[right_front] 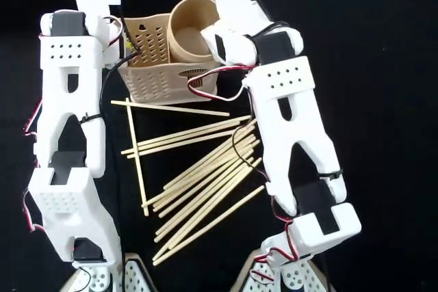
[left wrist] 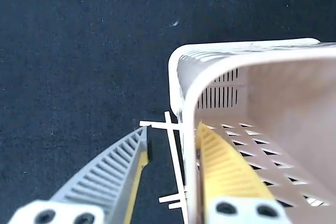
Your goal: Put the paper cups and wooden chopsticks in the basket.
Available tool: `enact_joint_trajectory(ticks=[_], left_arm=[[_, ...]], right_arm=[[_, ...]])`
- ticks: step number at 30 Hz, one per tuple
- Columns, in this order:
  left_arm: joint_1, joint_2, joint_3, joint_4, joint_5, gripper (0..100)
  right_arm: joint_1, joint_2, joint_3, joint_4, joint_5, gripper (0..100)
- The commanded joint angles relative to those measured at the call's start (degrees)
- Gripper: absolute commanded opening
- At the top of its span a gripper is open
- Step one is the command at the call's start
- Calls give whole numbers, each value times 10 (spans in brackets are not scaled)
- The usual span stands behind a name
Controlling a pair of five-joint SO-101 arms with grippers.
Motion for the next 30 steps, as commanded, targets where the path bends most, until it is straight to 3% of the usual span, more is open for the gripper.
enact_joint_trajectory(ticks=[1,10,16,23,30], left_arm=[[4,-4,-26,1,0,159],[4,-4,-26,-1,0,159],[4,-4,-35,-12,0,159],[1,-4,-64,-53,-3,161],[0,-10,-89,-47,-3,187]], right_arm=[[-11,-7,-60,22,7,223],[-6,-11,-215,98,4,198],[52,-16,-269,142,3,198],[124,-16,-288,216,7,198],[141,-17,-288,280,37,198]])
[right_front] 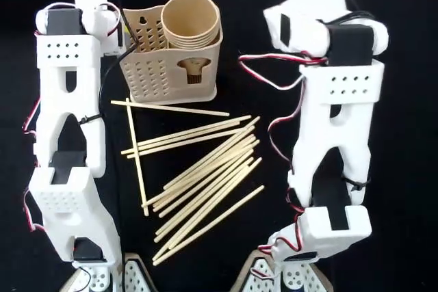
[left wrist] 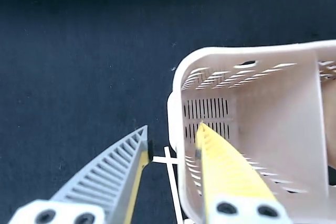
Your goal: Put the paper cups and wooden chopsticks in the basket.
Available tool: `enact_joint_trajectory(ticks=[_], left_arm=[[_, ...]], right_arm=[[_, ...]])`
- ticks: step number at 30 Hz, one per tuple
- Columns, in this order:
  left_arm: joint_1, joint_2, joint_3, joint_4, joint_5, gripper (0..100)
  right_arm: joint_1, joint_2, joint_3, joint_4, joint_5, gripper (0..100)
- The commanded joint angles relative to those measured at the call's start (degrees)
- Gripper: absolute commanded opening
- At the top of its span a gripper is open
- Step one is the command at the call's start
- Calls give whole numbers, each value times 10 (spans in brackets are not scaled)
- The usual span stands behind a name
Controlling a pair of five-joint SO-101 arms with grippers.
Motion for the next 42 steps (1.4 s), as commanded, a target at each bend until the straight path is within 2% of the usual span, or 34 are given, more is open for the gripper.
enact_joint_trajectory(ticks=[1,4,14,20,25,29,33,38,42], left_arm=[[0,-11,-40,2,-2,216],[0,-11,-69,28,-2,300],[-51,-11,-264,147,-3,282],[-120,-21,-276,157,-3,282],[-165,-74,-219,157,-4,282],[-187,-149,-146,157,-44,282],[-207,-222,-59,156,-50,282],[-234,-316,105,156,-52,282],[-247,-407,286,153,-103,282]], right_arm=[[6,-22,-27,33,13,198],[9,-45,-24,41,13,198],[5,-116,-21,62,13,198],[5,-124,-26,99,10,198],[5,-129,-21,105,8,198],[5,-142,-21,112,8,198],[6,-143,-20,112,6,198],[6,-149,29,114,-19,201],[5,-165,106,113,-20,201]])
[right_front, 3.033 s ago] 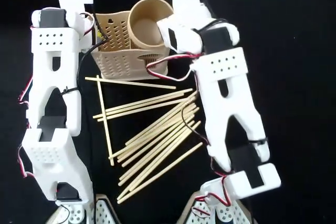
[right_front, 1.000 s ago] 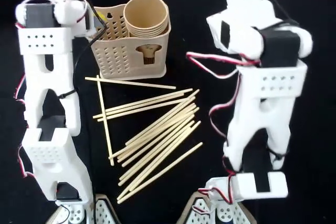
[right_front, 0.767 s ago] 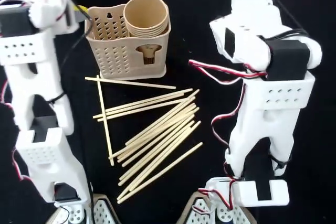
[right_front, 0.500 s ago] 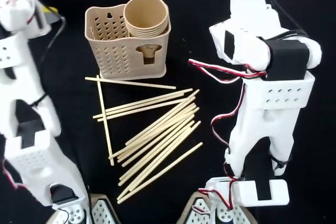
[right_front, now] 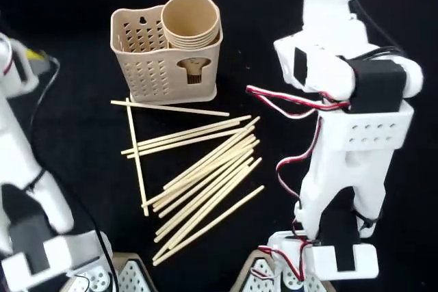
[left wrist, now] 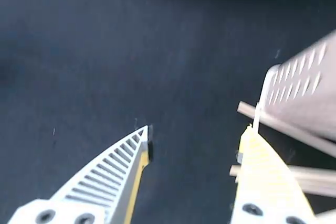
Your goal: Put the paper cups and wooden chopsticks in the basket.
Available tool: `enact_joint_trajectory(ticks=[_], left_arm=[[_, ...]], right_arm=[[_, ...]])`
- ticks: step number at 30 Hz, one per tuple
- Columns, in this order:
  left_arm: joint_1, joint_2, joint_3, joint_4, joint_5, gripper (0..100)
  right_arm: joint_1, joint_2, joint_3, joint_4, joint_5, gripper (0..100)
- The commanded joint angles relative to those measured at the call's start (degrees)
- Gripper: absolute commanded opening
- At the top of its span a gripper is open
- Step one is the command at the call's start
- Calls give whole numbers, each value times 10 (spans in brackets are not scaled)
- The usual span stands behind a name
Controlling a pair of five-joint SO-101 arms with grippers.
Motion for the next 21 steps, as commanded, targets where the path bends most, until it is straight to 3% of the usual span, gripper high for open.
enact_joint_trajectory(ticks=[1,9,16,21], left_arm=[[-10,-94,166,-11,-42,281],[-8,-273,555,-220,-50,281],[-12,-316,775,-343,-50,281],[-31,-319,857,-390,-51,281]], right_arm=[[3,-32,60,4,-5,201],[-92,-115,298,-48,23,198],[-144,-193,634,-282,29,201],[-160,-202,764,-414,60,201]])
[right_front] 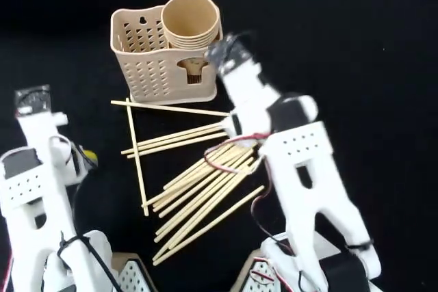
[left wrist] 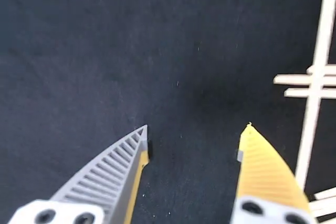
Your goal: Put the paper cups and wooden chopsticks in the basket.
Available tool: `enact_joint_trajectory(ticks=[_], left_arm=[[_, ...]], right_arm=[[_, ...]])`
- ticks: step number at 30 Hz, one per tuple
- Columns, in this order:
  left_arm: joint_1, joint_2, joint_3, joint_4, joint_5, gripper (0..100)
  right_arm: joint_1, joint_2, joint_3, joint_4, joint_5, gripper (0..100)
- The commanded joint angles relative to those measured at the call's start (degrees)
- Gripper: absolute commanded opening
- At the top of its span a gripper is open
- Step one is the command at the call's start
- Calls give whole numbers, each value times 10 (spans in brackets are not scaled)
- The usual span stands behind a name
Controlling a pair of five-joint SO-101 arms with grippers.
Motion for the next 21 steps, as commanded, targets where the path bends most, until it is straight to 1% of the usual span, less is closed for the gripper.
enact_joint_trajectory(ticks=[1,5,9,15,18,21], left_arm=[[-22,-13,37,-36,-4,281],[-31,-12,95,-69,-4,281],[-29,-16,142,-99,-4,281],[-29,-16,183,-146,-10,283],[-29,-16,189,-149,-46,282],[-28,-16,189,-149,-50,282]], right_arm=[[-20,-19,68,-100,19,201],[-57,12,118,-184,18,200],[-78,78,104,-220,21,201],[-77,192,15,-224,40,202],[-76,233,-21,-217,38,202],[-75,251,-38,-208,40,202]])
